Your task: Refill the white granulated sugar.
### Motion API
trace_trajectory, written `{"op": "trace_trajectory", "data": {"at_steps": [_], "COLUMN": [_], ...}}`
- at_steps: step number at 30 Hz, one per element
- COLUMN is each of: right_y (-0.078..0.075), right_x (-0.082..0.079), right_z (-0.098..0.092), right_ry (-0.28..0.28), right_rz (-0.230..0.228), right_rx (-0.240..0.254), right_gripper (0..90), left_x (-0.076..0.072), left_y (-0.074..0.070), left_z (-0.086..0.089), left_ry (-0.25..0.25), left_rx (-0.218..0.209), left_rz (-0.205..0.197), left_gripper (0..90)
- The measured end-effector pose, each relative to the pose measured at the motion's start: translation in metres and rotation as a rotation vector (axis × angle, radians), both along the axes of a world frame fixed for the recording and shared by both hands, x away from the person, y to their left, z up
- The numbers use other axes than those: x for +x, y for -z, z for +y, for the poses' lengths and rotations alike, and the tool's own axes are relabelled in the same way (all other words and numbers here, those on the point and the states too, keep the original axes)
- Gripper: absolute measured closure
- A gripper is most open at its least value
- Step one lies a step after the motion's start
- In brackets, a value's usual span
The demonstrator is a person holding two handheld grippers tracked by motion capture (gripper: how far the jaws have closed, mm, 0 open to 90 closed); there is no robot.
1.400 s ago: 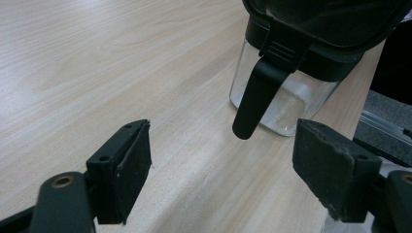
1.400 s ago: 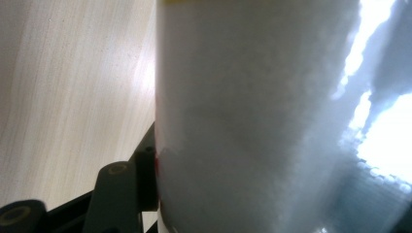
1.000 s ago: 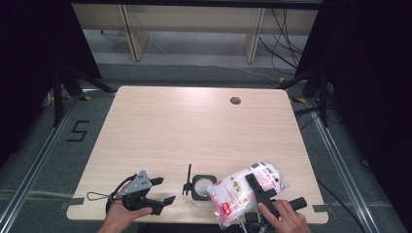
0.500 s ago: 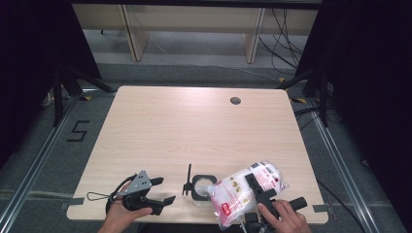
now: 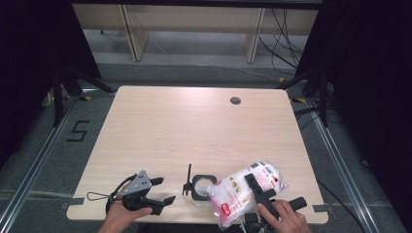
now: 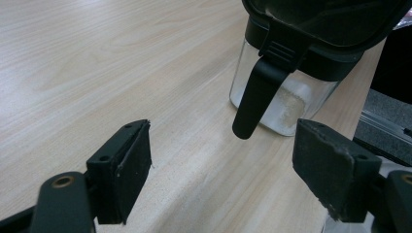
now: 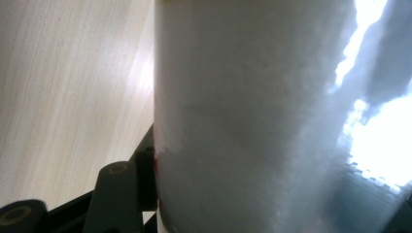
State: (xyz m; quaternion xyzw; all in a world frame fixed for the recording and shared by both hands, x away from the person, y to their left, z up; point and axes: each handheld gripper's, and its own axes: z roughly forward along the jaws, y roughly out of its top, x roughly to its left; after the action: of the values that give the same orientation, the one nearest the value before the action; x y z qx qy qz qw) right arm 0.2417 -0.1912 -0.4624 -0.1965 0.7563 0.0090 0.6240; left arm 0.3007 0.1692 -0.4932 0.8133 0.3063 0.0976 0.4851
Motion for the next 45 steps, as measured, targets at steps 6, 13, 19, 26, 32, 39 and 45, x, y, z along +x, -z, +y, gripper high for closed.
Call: {"op": "trace_trajectory", "data": {"at_steps": [6, 13, 19, 26, 32, 39, 45], "right_y": [0.0008, 0.001, 0.0013, 0.0005, 0.0003, -0.0002, 0.0007], "right_x": [0.0001, 0.0, 0.0003, 0.0003, 0.0, -0.0005, -0.0019], "right_z": [0.0, 0.0001, -0.0003, -0.0003, -0.0002, 0.0002, 0.0], "right_ry": [-0.008, -0.006, -0.004, -0.011, -0.01, -0.011, 0.001], "right_rz": [-0.01, -0.013, -0.009, -0.017, -0.023, -0.031, -0.033], "right_rx": [0.003, 0.0, 0.004, 0.0, -0.004, -0.009, -0.005], "right_gripper": [44.1, 44.1, 44.2, 44.2, 44.2, 44.3, 44.3], "left_x": [0.0, 0.0005, 0.0001, 0.0, -0.0004, 0.0006, 0.0015], "left_y": [0.0001, 0.0001, 0.0004, 0.001, 0.001, 0.0003, 0.0001], "left_z": [-0.0002, 0.0001, -0.0002, -0.0012, -0.0013, 0.0003, 0.0009], "left_ry": [-0.001, -0.002, -0.005, -0.007, -0.012, -0.001, 0.011], "left_rx": [-0.001, -0.001, -0.002, -0.007, -0.011, 0.001, 0.009], "left_rz": [0.0, -0.002, 0.003, 0.0, 0.005, -0.002, -0.014], "left_gripper": [21.5, 21.5, 21.5, 21.5, 21.5, 21.5, 21.5]}}
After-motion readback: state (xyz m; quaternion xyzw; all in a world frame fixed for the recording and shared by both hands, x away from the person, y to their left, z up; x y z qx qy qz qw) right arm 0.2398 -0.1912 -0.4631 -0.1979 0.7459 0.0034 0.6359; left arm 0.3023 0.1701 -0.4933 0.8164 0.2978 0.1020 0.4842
